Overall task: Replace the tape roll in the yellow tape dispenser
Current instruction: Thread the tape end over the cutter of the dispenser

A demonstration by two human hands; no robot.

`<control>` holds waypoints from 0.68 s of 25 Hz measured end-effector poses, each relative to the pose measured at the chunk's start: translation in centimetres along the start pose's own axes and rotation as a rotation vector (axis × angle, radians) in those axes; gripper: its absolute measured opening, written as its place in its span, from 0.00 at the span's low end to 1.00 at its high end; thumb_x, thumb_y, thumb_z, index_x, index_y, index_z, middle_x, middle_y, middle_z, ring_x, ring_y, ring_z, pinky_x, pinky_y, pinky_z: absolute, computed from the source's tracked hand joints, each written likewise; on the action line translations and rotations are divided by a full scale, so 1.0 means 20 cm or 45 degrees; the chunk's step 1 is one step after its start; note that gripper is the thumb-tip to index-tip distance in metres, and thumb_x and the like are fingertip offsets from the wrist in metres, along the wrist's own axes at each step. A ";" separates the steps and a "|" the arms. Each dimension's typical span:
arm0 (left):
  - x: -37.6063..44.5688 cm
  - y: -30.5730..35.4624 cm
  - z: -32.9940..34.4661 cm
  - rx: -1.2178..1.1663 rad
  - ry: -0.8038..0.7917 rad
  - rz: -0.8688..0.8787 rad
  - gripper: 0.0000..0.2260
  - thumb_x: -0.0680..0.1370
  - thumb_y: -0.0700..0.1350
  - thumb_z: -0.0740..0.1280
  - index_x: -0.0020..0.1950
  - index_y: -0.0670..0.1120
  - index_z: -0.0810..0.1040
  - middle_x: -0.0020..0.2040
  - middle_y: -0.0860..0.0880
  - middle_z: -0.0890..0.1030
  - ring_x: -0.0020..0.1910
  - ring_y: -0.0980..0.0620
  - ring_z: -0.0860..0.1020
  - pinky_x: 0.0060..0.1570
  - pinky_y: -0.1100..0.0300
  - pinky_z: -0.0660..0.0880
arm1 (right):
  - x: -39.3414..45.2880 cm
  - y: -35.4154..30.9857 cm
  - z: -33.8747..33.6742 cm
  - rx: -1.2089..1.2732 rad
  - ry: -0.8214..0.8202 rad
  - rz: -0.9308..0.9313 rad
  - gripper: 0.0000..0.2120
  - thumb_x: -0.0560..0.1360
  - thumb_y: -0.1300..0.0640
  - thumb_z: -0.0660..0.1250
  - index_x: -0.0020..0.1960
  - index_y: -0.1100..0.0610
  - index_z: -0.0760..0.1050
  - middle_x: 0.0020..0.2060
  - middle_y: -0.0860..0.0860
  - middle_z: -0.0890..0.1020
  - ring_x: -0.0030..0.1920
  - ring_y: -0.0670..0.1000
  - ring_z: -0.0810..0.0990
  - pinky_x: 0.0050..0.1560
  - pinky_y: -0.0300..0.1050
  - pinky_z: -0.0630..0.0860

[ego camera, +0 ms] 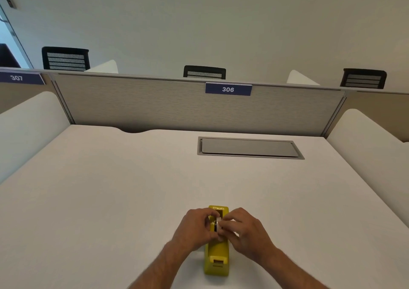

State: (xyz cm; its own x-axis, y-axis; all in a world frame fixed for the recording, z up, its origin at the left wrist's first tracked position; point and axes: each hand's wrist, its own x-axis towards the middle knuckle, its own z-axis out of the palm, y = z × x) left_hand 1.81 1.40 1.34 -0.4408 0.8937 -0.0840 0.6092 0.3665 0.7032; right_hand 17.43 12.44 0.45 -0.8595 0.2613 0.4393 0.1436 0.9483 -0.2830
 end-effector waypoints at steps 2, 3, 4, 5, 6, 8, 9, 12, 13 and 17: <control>0.00 0.00 0.00 0.016 -0.009 -0.005 0.27 0.62 0.57 0.80 0.59 0.57 0.79 0.34 0.60 0.74 0.33 0.59 0.73 0.36 0.70 0.67 | 0.02 0.00 -0.01 -0.011 0.011 -0.020 0.03 0.71 0.55 0.77 0.43 0.51 0.83 0.40 0.47 0.84 0.43 0.50 0.80 0.31 0.43 0.79; 0.00 0.00 0.00 0.021 -0.011 -0.007 0.27 0.62 0.57 0.80 0.59 0.57 0.79 0.34 0.60 0.74 0.33 0.59 0.73 0.36 0.70 0.67 | 0.03 -0.01 -0.01 -0.026 0.003 -0.044 0.03 0.71 0.55 0.76 0.42 0.51 0.83 0.39 0.46 0.84 0.42 0.50 0.80 0.30 0.42 0.79; 0.00 0.00 0.00 0.026 -0.012 -0.009 0.27 0.62 0.57 0.80 0.59 0.57 0.79 0.34 0.60 0.74 0.33 0.59 0.72 0.36 0.69 0.67 | 0.03 -0.01 -0.02 -0.050 -0.013 -0.078 0.02 0.71 0.55 0.76 0.42 0.51 0.83 0.39 0.46 0.84 0.42 0.50 0.79 0.30 0.42 0.78; 0.00 0.00 0.00 0.031 -0.015 -0.009 0.27 0.62 0.57 0.80 0.59 0.57 0.79 0.35 0.59 0.74 0.33 0.59 0.72 0.36 0.69 0.67 | 0.03 -0.02 -0.02 -0.080 -0.035 -0.117 0.01 0.72 0.55 0.74 0.42 0.52 0.82 0.39 0.46 0.84 0.43 0.50 0.79 0.29 0.42 0.78; 0.00 0.00 0.00 0.039 -0.018 -0.009 0.27 0.63 0.57 0.80 0.60 0.57 0.79 0.36 0.59 0.74 0.34 0.59 0.72 0.37 0.69 0.68 | 0.04 -0.02 -0.02 -0.114 -0.064 -0.151 0.02 0.73 0.55 0.73 0.42 0.52 0.82 0.39 0.46 0.84 0.43 0.50 0.79 0.30 0.43 0.78; 0.00 0.00 -0.01 0.041 -0.032 -0.008 0.28 0.63 0.56 0.79 0.62 0.57 0.78 0.37 0.59 0.74 0.35 0.59 0.73 0.38 0.69 0.68 | 0.04 -0.04 -0.03 -0.190 -0.106 -0.205 0.03 0.74 0.55 0.72 0.42 0.54 0.81 0.40 0.48 0.83 0.42 0.50 0.79 0.31 0.41 0.79; -0.01 0.00 -0.01 0.020 -0.051 -0.007 0.31 0.62 0.56 0.80 0.64 0.57 0.77 0.38 0.59 0.75 0.36 0.59 0.74 0.39 0.69 0.69 | 0.05 -0.04 -0.03 -0.221 -0.118 -0.217 0.03 0.74 0.56 0.73 0.43 0.54 0.81 0.40 0.48 0.83 0.42 0.49 0.79 0.32 0.40 0.78; -0.02 -0.04 -0.03 -0.023 -0.158 -0.007 0.44 0.61 0.57 0.81 0.73 0.58 0.66 0.41 0.59 0.76 0.41 0.58 0.76 0.44 0.68 0.74 | 0.05 -0.06 -0.04 -0.233 -0.136 -0.177 0.04 0.72 0.56 0.75 0.43 0.55 0.80 0.39 0.49 0.83 0.40 0.49 0.79 0.31 0.38 0.77; -0.02 -0.05 -0.05 0.006 -0.201 -0.011 0.47 0.61 0.57 0.81 0.75 0.57 0.62 0.42 0.59 0.77 0.42 0.57 0.77 0.46 0.67 0.75 | 0.05 -0.07 -0.05 -0.235 -0.140 -0.167 0.05 0.72 0.57 0.76 0.43 0.55 0.80 0.39 0.49 0.83 0.40 0.49 0.79 0.31 0.38 0.78; -0.03 -0.04 -0.07 0.176 -0.306 -0.006 0.50 0.64 0.57 0.80 0.78 0.57 0.54 0.49 0.55 0.80 0.47 0.54 0.77 0.50 0.63 0.74 | 0.02 -0.09 -0.06 -0.243 -0.160 -0.161 0.06 0.71 0.56 0.76 0.43 0.54 0.79 0.39 0.49 0.83 0.39 0.49 0.79 0.30 0.38 0.78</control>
State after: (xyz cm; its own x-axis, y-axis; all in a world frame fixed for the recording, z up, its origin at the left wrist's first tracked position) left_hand 0.70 0.29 1.77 -0.2850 0.9215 -0.2638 0.6989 0.3881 0.6008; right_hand 17.43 11.15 2.19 -0.9290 0.1256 0.3481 0.1109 0.9919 -0.0617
